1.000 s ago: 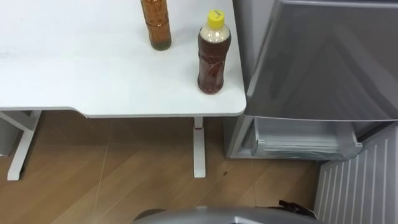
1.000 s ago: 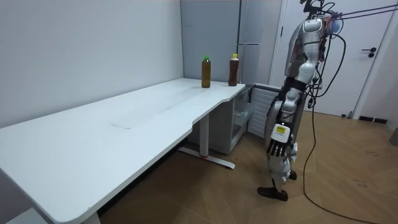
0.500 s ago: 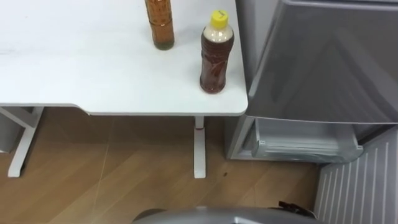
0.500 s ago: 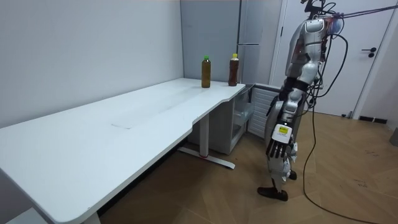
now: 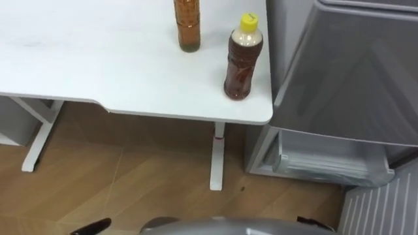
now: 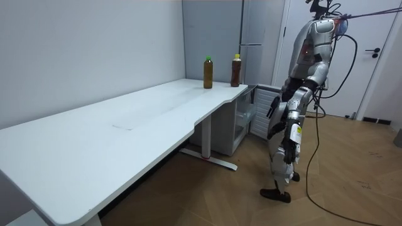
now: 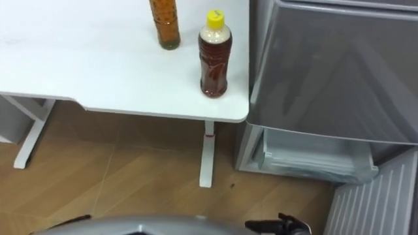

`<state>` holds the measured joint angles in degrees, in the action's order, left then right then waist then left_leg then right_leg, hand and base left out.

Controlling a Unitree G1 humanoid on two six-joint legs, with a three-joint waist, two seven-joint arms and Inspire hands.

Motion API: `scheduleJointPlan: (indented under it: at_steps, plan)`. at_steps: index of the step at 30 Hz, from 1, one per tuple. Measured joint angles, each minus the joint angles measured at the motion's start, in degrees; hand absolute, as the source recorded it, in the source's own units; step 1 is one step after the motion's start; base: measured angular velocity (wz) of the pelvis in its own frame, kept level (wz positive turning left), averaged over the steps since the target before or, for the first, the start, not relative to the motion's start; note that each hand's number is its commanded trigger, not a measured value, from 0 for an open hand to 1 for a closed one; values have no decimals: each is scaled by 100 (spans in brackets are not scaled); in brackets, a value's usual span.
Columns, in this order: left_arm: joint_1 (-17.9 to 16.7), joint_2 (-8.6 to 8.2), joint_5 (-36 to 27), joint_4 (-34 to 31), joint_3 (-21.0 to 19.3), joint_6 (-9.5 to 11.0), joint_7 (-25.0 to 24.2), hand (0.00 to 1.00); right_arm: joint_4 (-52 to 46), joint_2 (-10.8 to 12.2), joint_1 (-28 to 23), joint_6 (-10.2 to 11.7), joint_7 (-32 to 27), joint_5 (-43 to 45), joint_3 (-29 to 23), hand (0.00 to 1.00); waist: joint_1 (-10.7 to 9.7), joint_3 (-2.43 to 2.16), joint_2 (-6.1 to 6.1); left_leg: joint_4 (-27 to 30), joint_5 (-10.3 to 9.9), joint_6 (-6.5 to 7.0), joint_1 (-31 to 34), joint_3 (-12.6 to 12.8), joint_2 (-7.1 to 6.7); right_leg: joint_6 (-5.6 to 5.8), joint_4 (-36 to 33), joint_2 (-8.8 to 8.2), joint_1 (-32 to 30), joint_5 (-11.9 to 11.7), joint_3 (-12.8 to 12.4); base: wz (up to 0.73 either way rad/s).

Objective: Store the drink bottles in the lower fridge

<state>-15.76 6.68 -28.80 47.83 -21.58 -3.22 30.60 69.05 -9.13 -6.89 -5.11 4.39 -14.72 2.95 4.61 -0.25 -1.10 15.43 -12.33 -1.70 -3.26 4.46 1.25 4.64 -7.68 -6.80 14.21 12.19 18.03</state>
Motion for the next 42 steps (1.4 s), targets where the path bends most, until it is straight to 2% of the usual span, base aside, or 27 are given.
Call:
scheduleJointPlan:
  at_steps: [6,8,9,10,12,14,15,16,17,19,21,22,23,27,30,31,36,39,42]
  plan:
    - [-145,-11,-340,-832,-312,322,888,0,-78,-42,-140,25,-3,156,-42,0,122,-16,54,-16,-6,6,-108,-25,1,0,-19,3,78,0,-34,-1]
    - [-187,-12,-603,-1515,-316,548,1329,0,-188,-42,-204,36,-41,173,-57,0,143,-16,56,2,-6,6,-61,-61,0,-1,-23,6,70,0,-24,4]
    - [-187,-10,-607,-1661,-313,629,1417,0,-213,-43,-212,38,-51,214,-63,0,145,-17,60,4,-5,7,-50,-65,0,-1,-22,7,61,-1,-24,0]
    - [-169,20,-580,-1855,-311,762,1564,0,-230,-52,-212,48,-53,319,-94,0,157,-19,77,12,-4,9,-45,-63,-1,-2,-18,7,52,-1,-31,0]
    - [-125,108,-518,-2184,-386,832,1767,0,-241,-59,-218,62,-53,511,-187,0,183,-29,96,25,-2,11,-30,-61,-10,-2,-10,5,52,-1,-23,0]
    - [-118,135,-499,-3013,-632,894,2072,0,-240,-88,-244,117,-68,645,-218,0,195,-30,98,26,5,21,-46,-64,-18,-2,-5,1,49,-1,-21,0]
    - [-118,151,-473,-3229,-681,927,2141,0,-240,-88,-255,147,-72,669,-218,0,201,-30,99,27,5,22,-42,-65,-19,-2,-4,1,49,-1,-18,0]
    - [-105,223,-437,-3571,-736,1042,2243,0,-243,-88,-266,203,-73,742,-238,0,205,-32,109,23,6,22,-38,-71,-22,-1,1,1,50,-1,-9,0]
    - [-44,273,-348,-3834,-844,1110,2290,0,-264,-92,-346,268,-80,835,-288,0,221,-42,136,12,6,22,-37,-73,-27,1,4,-2,49,0,-8,0]
    - [-9,361,29,-4289,-995,1120,2373,0,-293,-98,-407,336,-84,875,-367,0,207,-51,159,3,6,22,-40,-70,-31,3,11,-5,49,2,0,0]
    - [-3,510,389,-5036,-1053,1194,2475,0,-287,-116,-437,392,-102,872,-438,0,216,-50,197,22,6,22,-21,-75,-30,3,7,-4,12,2,-12,0]
    - [7,563,488,-5165,-1052,1211,2476,0,-290,-128,-440,397,-101,873,-438,0,212,-50,210,23,6,22,-13,-76,-30,3,6,-4,3,2,-14,-4]
    - [43,647,707,-5369,-1062,1224,2419,0,-288,-147,-437,403,-99,872,-434,0,221,-49,223,1,6,22,4,-74,-30,3,0,-3,-23,2,-26,0]
    - [234,675,1104,-6273,-1086,1228,2158,0,-265,-160,-436,434,-48,867,-426,0,212,-51,249,-8,6,21,4,-86,-28,2,-3,2,-24,1,-18,1]
    - [442,777,1291,-6767,-1076,1232,1800,0,-133,-171,-396,520,-7,870,-481,0,133,-19,227,-17,6,22,-10,-131,-39,2,-8,0,42,0,22,8]
    - [447,793,1347,-6997,-1062,1234,1620,0,-59,-167,-354,536,43,870,-565,0,31,-10,220,-11,3,24,-9,-170,-49,2,0,-5,72,0,81,15]
    - [490,793,1270,-7656,-850,1318,624,0,258,-183,-196,626,286,876,-866,0,-131,13,273,23,7,26,79,-220,-55,2,2,-1,42,0,108,7]
    - [506,795,1214,-7899,-530,1316,100,0,327,-187,-106,626,414,858,-886,0,-278,14,277,49,14,30,123,-264,-67,2,2,1,21,0,111,7]
    - [788,797,1129,-7920,-65,1248,-627,0,331,-197,-63,627,440,850,-878,0,-312,35,291,127,13,33,251,-266,-63,2,-11,4,-67,0,116,0]
